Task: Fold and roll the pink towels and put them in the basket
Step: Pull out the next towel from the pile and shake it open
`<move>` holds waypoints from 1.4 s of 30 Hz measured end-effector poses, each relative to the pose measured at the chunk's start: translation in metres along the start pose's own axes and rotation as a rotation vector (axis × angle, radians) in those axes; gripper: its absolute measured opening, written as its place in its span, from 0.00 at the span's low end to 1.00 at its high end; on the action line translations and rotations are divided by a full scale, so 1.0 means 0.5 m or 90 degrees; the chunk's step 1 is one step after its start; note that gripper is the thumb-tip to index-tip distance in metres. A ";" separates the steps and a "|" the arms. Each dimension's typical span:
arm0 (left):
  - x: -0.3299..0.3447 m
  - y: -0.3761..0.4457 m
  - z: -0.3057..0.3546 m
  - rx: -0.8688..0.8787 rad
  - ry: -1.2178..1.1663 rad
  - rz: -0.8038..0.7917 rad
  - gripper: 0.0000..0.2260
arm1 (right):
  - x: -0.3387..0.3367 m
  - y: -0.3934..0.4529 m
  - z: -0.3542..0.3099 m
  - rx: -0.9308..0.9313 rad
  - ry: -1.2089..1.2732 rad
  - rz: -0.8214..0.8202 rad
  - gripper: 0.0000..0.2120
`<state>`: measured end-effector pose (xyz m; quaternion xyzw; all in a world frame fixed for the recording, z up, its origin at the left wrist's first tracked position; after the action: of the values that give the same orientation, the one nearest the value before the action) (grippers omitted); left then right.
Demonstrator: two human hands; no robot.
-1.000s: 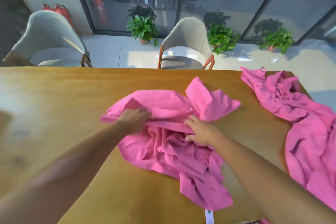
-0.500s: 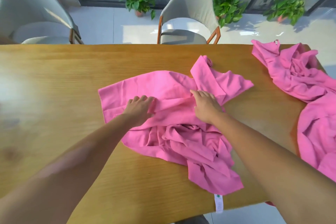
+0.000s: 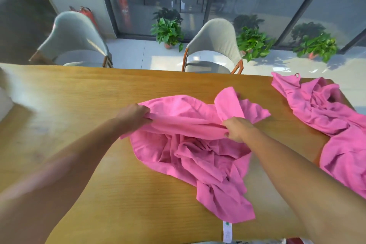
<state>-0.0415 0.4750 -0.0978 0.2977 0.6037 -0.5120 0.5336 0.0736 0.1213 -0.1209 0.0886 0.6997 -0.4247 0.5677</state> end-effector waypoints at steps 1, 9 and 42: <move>-0.023 -0.026 0.002 -0.017 0.008 0.021 0.12 | -0.015 -0.020 -0.006 0.015 -0.023 -0.011 0.11; -0.202 -0.287 0.040 -0.236 -0.108 0.238 0.13 | -0.153 -0.246 -0.025 0.085 -0.117 0.126 0.14; -0.890 -1.040 0.145 -0.055 -0.507 0.834 0.15 | -0.807 -0.937 -0.299 -0.072 0.360 1.120 0.18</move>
<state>-0.3751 0.3352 0.4877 0.3668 0.0861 -0.1356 0.9163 -0.1807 0.0779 0.4606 0.6603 0.5127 0.2316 0.4975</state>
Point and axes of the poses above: each hand's wrist, its own y-axis towards the middle knuckle, its own x-axis out of the palm, z = x × y, the point moved 1 cm from there along y, towards the middle knuckle, and after that the axes turned 14 degrees about -x, right-handed, at the moved point
